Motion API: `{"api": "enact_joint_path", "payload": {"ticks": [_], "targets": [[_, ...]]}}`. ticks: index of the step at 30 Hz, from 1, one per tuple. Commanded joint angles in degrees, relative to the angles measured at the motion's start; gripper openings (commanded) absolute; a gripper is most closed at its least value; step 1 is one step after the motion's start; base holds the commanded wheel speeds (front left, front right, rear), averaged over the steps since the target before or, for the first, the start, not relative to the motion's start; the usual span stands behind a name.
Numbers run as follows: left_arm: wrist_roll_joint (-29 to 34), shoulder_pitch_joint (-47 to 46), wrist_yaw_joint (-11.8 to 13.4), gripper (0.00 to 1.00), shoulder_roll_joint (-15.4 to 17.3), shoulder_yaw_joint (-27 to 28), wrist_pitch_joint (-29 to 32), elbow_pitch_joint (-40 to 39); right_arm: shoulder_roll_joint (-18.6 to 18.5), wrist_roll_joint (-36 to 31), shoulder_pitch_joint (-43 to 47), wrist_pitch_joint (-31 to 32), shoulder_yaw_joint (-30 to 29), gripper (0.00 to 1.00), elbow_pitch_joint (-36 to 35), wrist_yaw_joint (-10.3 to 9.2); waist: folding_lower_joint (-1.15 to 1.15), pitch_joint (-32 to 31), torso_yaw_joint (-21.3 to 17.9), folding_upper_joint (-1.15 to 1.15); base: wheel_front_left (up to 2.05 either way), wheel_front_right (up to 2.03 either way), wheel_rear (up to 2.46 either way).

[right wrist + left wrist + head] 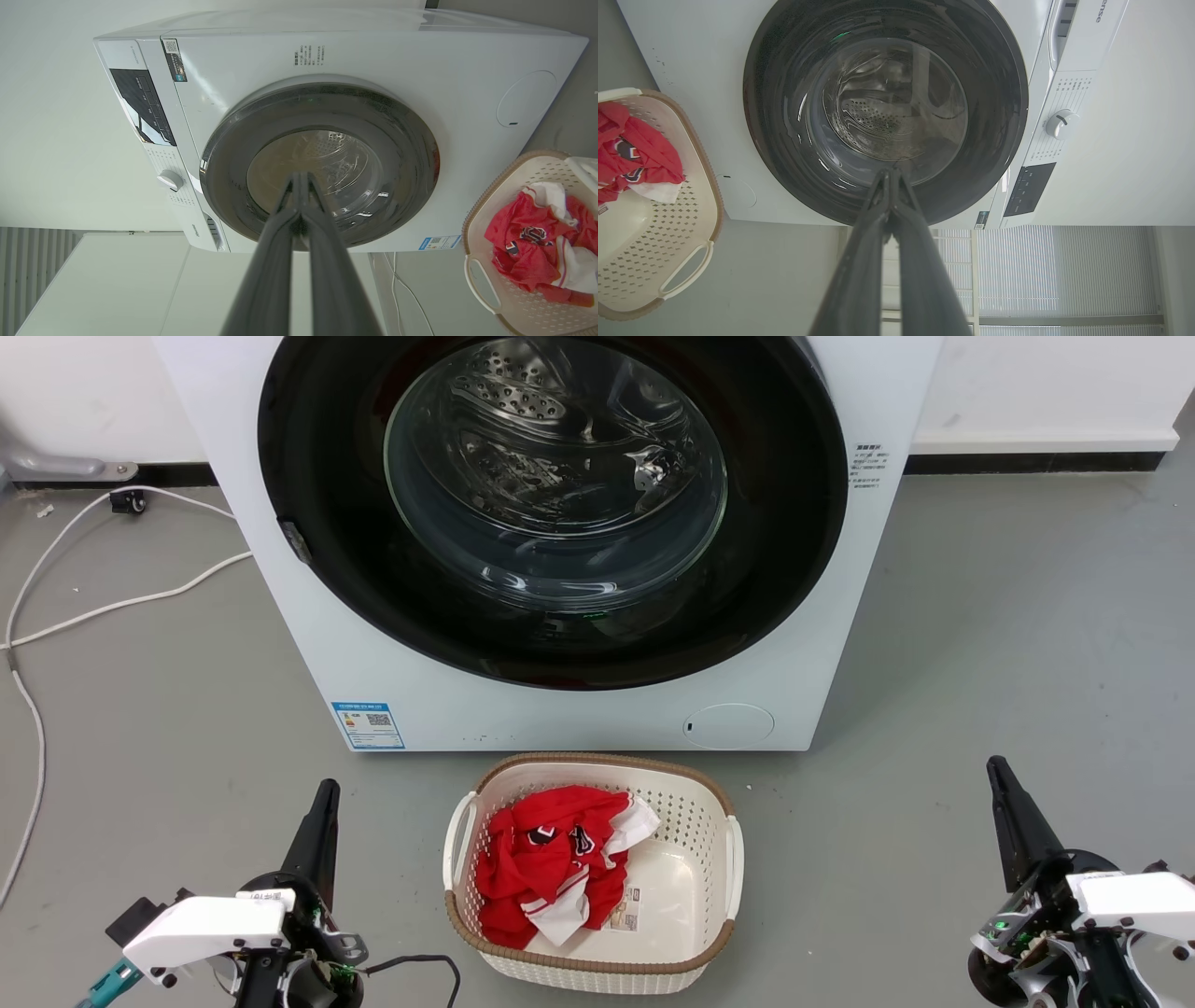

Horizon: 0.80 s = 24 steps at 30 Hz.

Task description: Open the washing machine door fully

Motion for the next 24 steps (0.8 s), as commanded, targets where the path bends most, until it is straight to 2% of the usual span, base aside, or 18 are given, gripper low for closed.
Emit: {"api": "enact_joint_path", "payload": {"ticks": [1, 11, 12, 24], "targets": [[0.0, -0.5, -0.2, 0.00, 0.0, 0.1, 0.2, 0.0, 0.1, -0.2, -0.6, 0.1, -0.1, 0.00, 0.1, 0.00, 0.00, 0.0, 0.0, 0.00, 0.00, 0.00, 0.00], [0.2, -0.5, -0.2, 0.00, -0.1, 0.2, 0.3, 0.1, 0.2, -0.3, -0.7, 0.3, -0.2, 0.00, 0.1, 0.00, 0.00, 0.0, 0.0, 0.00, 0.00, 0.00, 0.00], [0.0, 0.1, 0.0, 1.00, -0.1, 0.1, 0.2, 0.2, 0.1, -0.1, 0.1, 0.0, -0.1, 1.00, 0.2, 0.00, 0.00, 0.0, 0.0, 0.00, 0.00, 0.00, 0.00], [3.7, -0.2, 0.0, 1.00, -0.3, -2.0, -2.8, -0.6, 0.2, -1.9, 1.4, -2.9, 1.1, 1.00, -1.3, 0.00, 0.00, 0.1, 0.1, 0.00, 0.00, 0.00, 0.00]]}}
